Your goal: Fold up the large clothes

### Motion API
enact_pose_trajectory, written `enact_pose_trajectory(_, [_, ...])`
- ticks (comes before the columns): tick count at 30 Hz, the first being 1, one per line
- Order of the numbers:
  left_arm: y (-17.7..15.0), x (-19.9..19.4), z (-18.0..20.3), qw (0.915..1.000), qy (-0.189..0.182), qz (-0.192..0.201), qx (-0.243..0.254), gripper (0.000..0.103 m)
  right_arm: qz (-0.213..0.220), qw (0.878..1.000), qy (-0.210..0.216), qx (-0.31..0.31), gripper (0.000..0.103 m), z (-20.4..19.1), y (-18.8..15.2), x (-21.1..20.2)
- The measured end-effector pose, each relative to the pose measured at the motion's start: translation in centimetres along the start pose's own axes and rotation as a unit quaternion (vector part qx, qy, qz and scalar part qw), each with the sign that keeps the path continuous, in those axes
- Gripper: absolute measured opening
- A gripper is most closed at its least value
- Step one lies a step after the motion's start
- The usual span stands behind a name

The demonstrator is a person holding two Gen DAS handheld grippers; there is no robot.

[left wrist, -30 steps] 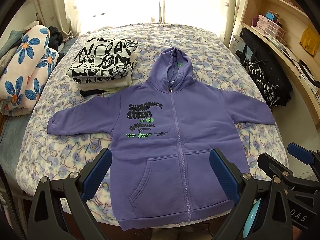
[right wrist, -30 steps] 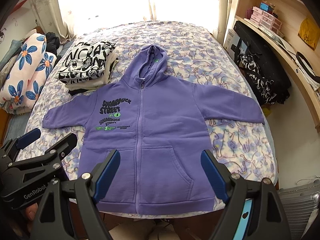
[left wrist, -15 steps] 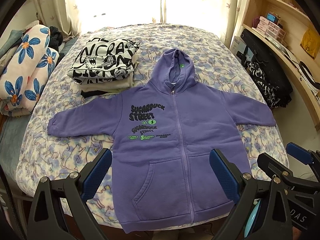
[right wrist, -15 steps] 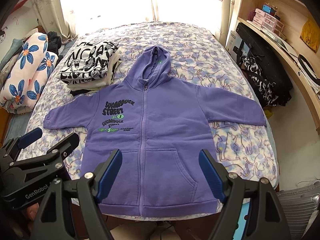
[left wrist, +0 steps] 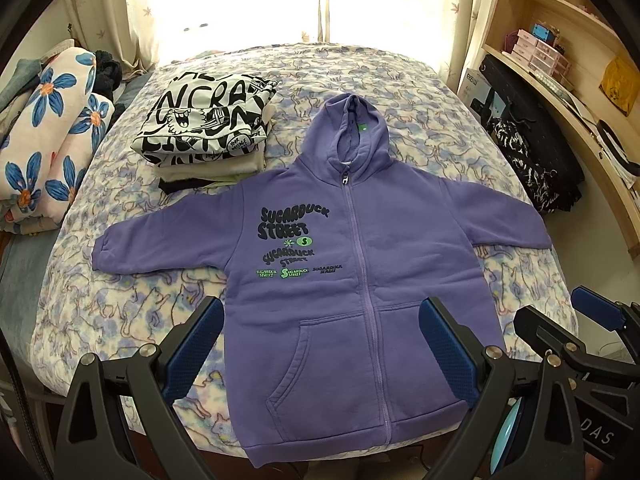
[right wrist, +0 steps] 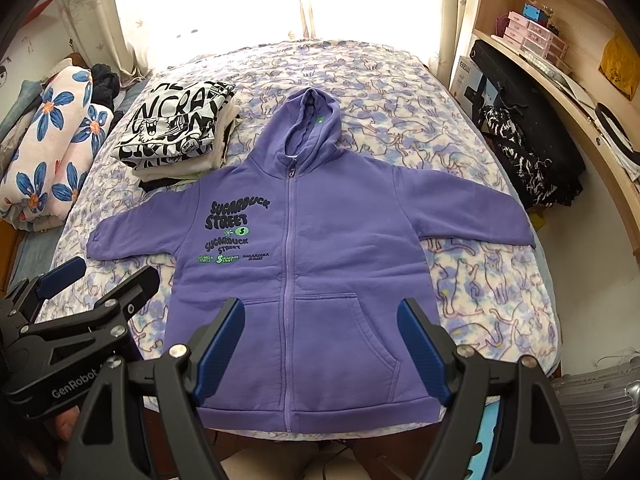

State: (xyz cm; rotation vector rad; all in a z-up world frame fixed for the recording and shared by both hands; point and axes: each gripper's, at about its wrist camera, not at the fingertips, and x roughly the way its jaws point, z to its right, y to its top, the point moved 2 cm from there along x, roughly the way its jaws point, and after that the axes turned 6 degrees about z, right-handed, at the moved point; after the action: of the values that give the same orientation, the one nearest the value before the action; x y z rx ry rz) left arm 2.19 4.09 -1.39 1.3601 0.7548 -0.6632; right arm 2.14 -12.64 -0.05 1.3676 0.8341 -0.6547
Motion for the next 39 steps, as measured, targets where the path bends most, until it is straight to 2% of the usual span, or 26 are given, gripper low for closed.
enact_pose_trajectory(22, [-0.4, 0.4, 1.3, 0.9996, -0.011, -0.015, 0.019, 0.097, -0.013, 0.999, 0.013, 0.031, 0.074, 1.6, -1.1, 0.1])
enact_pose_trajectory(33, [0.9, 0.2, 2.5, 0.9995, 0.028, 0.0, 0.015, 0.097, -0.017, 0.998, 0.052, 0.022, 0.074, 2.8, 1.0, 1.1])
enact_pose_trajectory(39, [1.8, 0.5, 4.7, 0.9983, 0.049, 0.002, 0.032, 0.097, -0.024, 0.996, 0.078, 0.035, 0.074, 5.6, 2.0, 2.2])
